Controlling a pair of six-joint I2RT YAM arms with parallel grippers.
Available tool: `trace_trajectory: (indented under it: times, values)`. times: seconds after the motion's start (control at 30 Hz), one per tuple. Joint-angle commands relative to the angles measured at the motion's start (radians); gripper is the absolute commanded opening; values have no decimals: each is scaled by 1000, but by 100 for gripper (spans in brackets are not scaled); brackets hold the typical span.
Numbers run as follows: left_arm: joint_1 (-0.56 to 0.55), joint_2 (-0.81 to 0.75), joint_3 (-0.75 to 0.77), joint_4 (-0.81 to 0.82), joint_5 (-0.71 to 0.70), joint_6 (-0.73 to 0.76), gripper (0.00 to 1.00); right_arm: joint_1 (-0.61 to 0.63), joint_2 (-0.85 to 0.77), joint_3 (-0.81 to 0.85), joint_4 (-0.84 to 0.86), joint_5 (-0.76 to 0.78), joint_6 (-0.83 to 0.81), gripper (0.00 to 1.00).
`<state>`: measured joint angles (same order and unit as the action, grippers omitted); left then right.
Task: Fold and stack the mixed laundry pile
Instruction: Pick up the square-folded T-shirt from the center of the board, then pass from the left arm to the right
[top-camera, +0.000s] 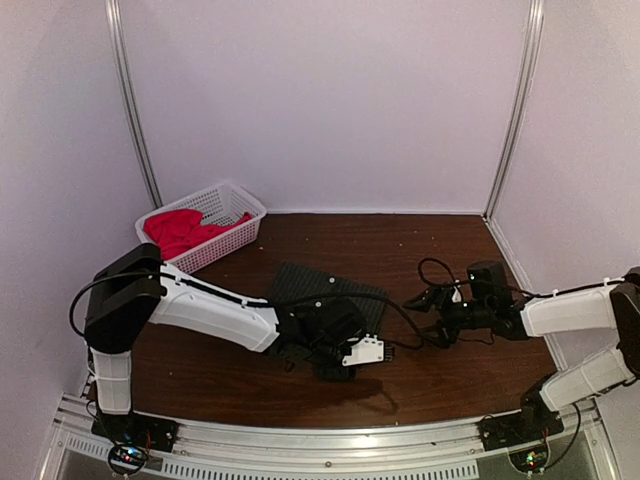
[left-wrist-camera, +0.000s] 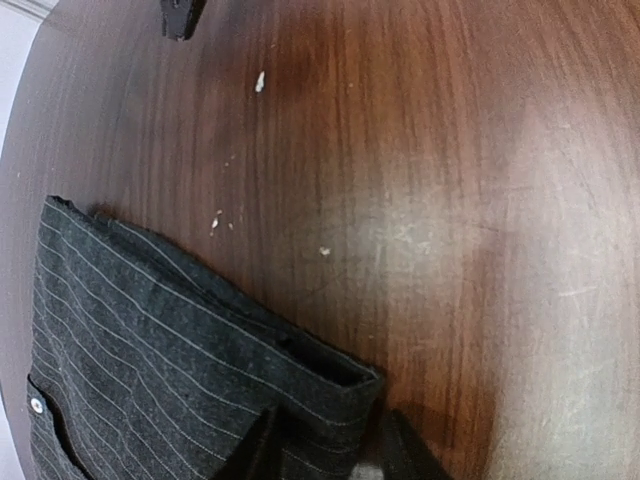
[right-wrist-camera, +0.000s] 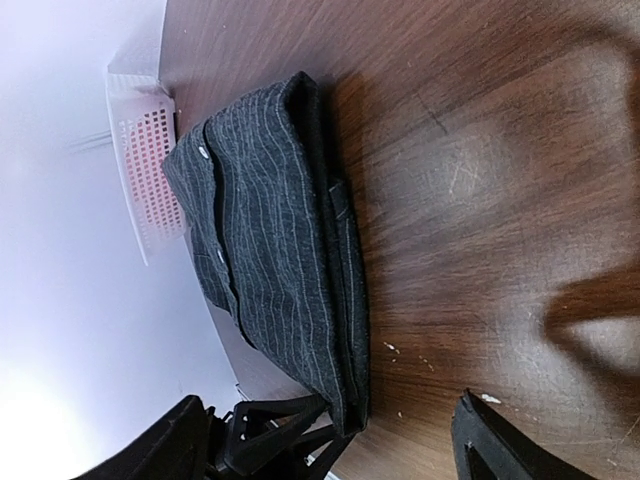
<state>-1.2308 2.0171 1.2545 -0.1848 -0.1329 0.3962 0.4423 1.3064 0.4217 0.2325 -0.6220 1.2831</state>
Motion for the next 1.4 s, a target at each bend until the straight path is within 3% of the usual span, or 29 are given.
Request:
trace_trajectory:
  times: [0.0, 0.13, 0.23, 0.63, 0.9, 1.37]
  values:
    - [-1, 23, 40, 57, -1, -18, 27, 38, 61, -16, 131, 11, 55, 86]
    - [4, -1, 54, 102, 54, -87, 5, 95, 167, -7, 252, 4, 84, 89]
    - [8, -4, 64, 126, 68, -131, 0, 129, 264, 3, 353, -9, 128, 88]
    - [21, -56, 48, 179, 68, -226, 0, 174, 457, 50, 529, -25, 240, 82]
    - [37, -96, 34, 205, 122, -220, 0, 180, 474, -11, 648, 4, 300, 77]
    - [37, -121, -6, 206, 227, -188, 0, 179, 795, 155, 979, -55, 440, 49]
